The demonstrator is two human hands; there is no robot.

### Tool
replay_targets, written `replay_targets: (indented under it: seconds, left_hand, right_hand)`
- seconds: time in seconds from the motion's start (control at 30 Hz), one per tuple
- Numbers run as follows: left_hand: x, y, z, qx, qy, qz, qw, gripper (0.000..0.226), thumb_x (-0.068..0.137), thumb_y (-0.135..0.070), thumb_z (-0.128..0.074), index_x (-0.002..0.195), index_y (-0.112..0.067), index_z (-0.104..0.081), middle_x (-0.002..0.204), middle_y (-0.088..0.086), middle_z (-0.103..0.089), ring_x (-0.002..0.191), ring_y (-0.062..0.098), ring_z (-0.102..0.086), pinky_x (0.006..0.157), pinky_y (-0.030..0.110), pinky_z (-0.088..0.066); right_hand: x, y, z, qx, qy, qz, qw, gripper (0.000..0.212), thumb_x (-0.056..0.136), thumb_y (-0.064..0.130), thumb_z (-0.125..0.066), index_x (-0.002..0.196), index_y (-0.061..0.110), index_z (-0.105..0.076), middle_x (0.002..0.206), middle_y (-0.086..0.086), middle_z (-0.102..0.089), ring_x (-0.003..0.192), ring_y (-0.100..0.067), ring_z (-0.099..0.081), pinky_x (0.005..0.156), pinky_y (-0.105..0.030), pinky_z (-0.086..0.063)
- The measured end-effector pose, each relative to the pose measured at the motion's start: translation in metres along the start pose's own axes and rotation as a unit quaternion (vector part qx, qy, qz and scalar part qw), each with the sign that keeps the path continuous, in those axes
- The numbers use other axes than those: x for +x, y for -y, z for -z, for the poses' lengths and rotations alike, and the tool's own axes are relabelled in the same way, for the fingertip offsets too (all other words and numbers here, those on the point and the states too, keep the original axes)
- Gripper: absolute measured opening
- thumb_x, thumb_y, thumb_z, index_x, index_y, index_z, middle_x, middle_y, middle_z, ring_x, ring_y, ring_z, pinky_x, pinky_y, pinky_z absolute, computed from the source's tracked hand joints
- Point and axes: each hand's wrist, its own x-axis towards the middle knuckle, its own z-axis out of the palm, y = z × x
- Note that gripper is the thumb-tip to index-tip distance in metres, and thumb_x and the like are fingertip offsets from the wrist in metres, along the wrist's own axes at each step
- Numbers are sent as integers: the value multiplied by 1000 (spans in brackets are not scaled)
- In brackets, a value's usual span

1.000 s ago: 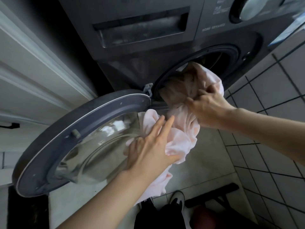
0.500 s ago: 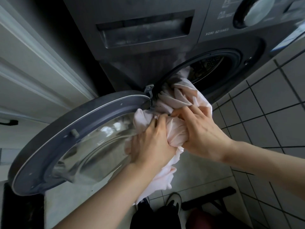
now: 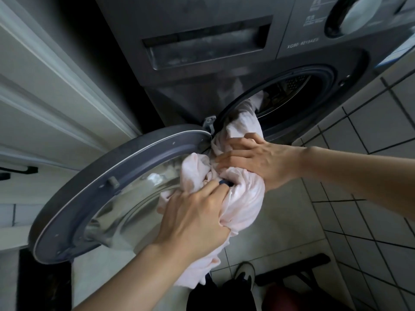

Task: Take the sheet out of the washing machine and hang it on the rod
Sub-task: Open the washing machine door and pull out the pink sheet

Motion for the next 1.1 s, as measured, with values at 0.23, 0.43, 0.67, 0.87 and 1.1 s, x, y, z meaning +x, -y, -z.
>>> replay_targets:
  seconds: [0.23,0.43,0.67,0.87,1.1]
  left_hand:
    - [-9,12,16,-49,-60,-6,997,37,43,-26,-62,68,-25,-35,66,-10,-30,54,17,-20,50,22,-23]
    - [-16,23,27,-78,-53,-14,995,27,50,-34,-54,71,-25,-40,73,-15,-25,55,15,-21,49,22,-25]
    - [-25,31,30,-90,-67,-11,994,55,49,-29,-63,79,-37,-18,77,-20,-31,57,14,-21,56,25,-24]
    - [-33,32,16,-60,-38,20,997,29,51,-35,-51,72,-28,-32,68,-12,-27,47,22,-35,51,24,-23]
    - [-27,39,-23,-18,48,116,992,30,60,-33,-66,87,-29,-54,83,-15,-63,66,19,-62,50,27,-40]
  right_hand:
    - [43,-7,-40,42,-14,-6,999,78,79,54,-59,145,31,-23,147,10,-31,142,-19,-12,111,-45,-17]
    - [66,-2,-57,79,9,-68,995,71,81,53,-59,141,28,-31,141,9,-36,137,-20,-21,112,-44,-12]
    - [66,-17,-66,65,-64,-88,992,48,80,43,-54,124,25,-58,132,6,-55,135,-20,-36,104,-45,-22]
    - [36,-36,-62,-11,-42,-51,998,16,69,34,-57,78,22,-62,76,-2,-69,72,-23,-66,83,-39,-43]
    - [-22,-78,-50,-57,82,-103,990,59,74,55,-45,127,30,-35,85,0,-66,87,-25,-60,98,-37,-35]
